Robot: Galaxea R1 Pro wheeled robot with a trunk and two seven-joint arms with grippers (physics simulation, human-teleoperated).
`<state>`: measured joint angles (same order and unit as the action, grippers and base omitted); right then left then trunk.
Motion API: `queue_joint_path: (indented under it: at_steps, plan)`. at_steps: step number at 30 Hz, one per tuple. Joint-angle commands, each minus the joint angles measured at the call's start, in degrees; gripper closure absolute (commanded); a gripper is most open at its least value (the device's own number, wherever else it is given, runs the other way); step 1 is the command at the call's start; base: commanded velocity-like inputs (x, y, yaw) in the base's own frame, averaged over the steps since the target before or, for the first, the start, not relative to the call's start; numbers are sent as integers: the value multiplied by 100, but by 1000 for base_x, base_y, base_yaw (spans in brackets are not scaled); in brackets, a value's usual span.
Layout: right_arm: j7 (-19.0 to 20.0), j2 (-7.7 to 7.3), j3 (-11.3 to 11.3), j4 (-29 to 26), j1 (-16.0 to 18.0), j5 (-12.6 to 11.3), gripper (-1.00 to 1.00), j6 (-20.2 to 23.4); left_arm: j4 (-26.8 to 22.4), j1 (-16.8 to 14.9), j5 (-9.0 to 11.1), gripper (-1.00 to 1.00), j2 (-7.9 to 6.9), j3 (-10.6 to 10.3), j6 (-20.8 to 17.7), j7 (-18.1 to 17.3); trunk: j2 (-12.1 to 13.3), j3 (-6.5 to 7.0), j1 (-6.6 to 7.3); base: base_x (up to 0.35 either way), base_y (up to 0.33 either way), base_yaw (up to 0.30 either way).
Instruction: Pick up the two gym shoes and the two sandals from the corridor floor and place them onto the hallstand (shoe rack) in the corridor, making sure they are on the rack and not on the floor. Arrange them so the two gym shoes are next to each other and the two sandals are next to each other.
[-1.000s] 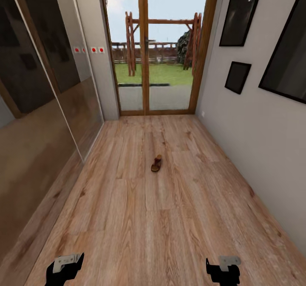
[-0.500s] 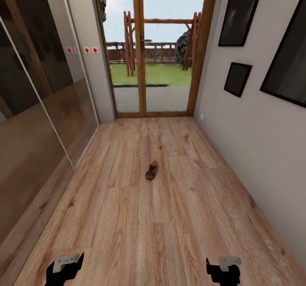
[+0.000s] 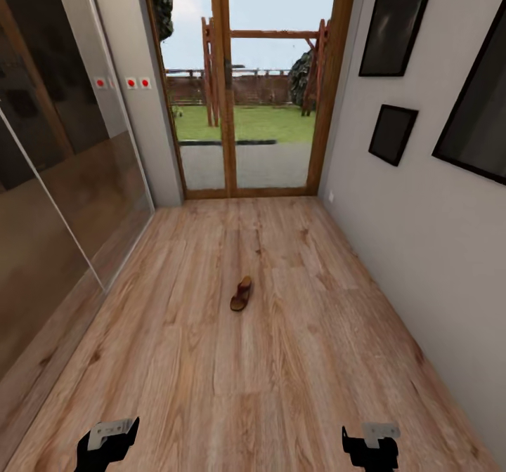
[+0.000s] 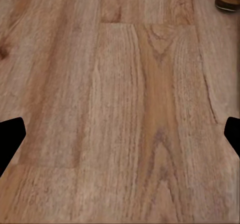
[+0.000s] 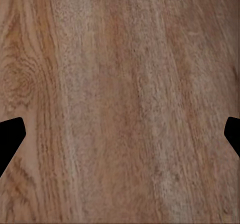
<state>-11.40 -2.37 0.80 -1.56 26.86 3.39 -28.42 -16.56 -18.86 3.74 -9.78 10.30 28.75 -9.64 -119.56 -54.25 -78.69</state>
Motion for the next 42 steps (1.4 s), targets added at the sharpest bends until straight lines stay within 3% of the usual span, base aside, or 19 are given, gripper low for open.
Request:
queue_joint_path:
  at_steps: [1, 42]
  plan:
    - [-37, 0, 8, 3, 3, 35, -100, -6, 5, -4, 39, -100, 1, 25, 8, -55, -2, -5, -2, 280, -162, 0]
    - [-38, 26, 14, -3, 3, 30, -100, -6, 8, -4, 39, -100, -6, 25, 8, -55, -2, 41, -2, 280, -162, -41]
